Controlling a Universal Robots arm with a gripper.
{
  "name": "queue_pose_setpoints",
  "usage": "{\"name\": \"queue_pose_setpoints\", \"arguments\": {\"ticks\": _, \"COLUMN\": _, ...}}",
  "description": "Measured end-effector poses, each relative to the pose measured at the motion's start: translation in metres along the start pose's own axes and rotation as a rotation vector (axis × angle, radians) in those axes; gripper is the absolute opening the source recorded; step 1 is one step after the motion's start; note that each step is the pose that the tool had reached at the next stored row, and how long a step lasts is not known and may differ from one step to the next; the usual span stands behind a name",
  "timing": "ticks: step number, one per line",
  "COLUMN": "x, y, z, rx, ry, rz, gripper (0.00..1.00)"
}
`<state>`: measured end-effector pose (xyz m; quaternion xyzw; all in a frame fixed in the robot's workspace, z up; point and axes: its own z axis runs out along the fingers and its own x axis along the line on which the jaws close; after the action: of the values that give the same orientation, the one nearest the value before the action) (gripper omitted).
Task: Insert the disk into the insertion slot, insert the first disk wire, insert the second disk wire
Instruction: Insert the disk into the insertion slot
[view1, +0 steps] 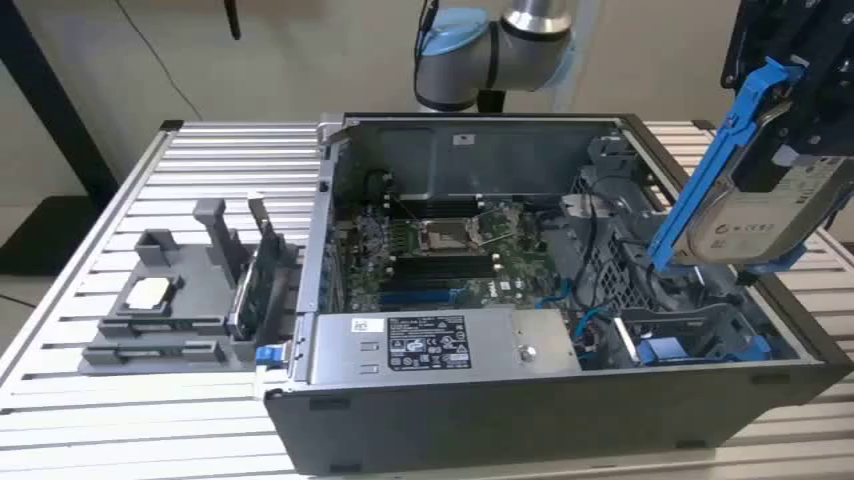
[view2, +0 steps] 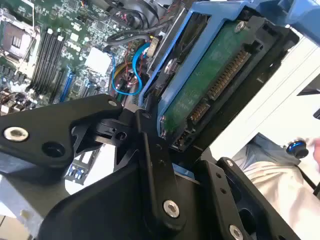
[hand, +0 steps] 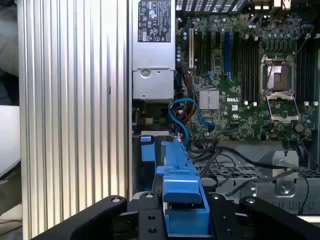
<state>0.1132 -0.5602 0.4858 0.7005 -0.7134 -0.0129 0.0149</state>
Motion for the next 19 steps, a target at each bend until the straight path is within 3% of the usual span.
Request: {"name": "queue_pose_setpoints", "arguments": {"ticks": 19, "x": 0.0000, "y": -0.0002, "z": 0.0039, "rx": 0.0000, "ry": 0.0001, "rz": 0.000, "gripper": 0.33}}
